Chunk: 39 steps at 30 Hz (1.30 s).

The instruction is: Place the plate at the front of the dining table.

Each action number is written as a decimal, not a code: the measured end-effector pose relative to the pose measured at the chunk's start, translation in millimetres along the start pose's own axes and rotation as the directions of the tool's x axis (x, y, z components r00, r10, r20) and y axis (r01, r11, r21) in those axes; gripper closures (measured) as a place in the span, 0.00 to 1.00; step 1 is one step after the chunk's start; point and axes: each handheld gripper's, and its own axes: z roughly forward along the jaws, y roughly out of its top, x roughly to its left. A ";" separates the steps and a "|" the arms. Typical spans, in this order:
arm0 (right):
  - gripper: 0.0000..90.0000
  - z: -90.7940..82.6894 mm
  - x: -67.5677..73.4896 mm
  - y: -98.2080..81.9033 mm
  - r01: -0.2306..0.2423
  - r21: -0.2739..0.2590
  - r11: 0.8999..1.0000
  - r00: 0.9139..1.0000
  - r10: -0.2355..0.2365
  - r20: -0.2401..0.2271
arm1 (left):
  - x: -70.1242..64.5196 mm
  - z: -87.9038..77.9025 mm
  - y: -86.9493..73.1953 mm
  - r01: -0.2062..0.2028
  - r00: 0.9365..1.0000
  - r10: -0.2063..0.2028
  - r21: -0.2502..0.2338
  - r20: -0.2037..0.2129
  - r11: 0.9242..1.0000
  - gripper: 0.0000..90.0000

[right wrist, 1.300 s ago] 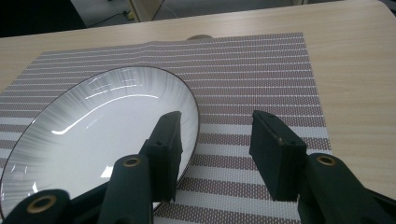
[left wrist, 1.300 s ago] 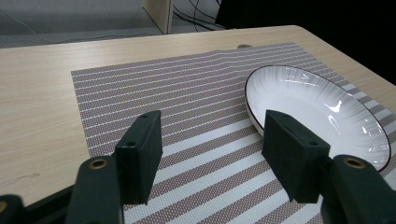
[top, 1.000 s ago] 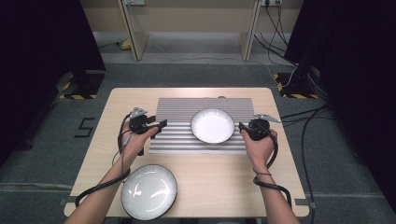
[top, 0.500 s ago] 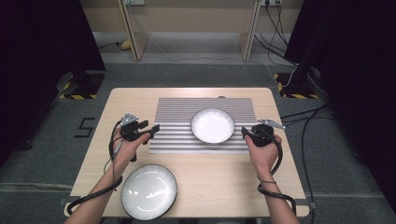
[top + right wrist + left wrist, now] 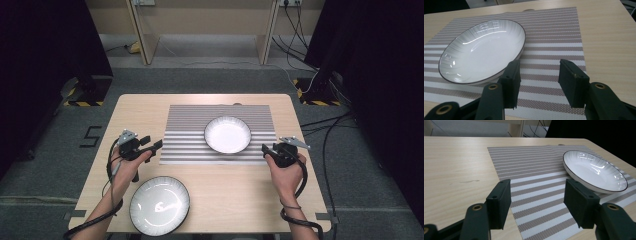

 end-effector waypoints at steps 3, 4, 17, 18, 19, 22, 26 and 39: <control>0.58 -2.7 -1.5 -3.8 -0.004 0.000 1.000 1.000 0.004 0.003 | 3.2 -7.0 -4.2 -0.001 1.000 0.001 0.002 -0.006 1.000 0.42; 0.58 -3.8 -2.5 -4.9 -0.007 0.002 1.000 1.000 0.007 0.000 | 4.1 -9.1 -5.4 -0.004 1.000 0.004 0.004 -0.007 1.000 0.42; 0.58 -18.3 -5.9 -18.8 -0.001 0.013 1.000 1.000 0.001 0.009 | 8.7 -28.4 -26.3 0.023 1.000 -0.023 -0.005 -0.017 1.000 0.42; 0.58 -19.7 -6.6 -20.0 0.003 0.014 1.000 1.000 -0.003 0.011 | 9.6 -29.9 -27.4 0.021 1.000 -0.021 -0.003 -0.020 1.000 0.42; 0.58 -22.5 -8.6 -22.8 -0.005 0.017 1.000 1.000 0.005 0.010 | 10.2 -31.2 -28.4 0.022 1.000 -0.022 -0.004 -0.021 1.000 0.42; 0.58 -25.4 -11.3 -25.6 -0.017 0.016 1.000 1.000 0.017 0.009 | 13.2 -37.0 -30.2 0.019 1.000 -0.019 -0.002 -0.025 1.000 0.42; 0.58 -33.1 -18.0 -31.8 -0.035 0.012 0.999 0.999 0.035 0.018 | 19.8 -46.9 -33.5 0.025 0.999 -0.026 -0.006 -0.045 1.000 0.42; 0.57 -47.2 -26.9 -42.7 -0.066 0.004 0.998 0.997 0.066 0.028 | 25.5 -66.0 -39.3 0.028 0.998 -0.029 -0.017 -0.059 0.999 0.42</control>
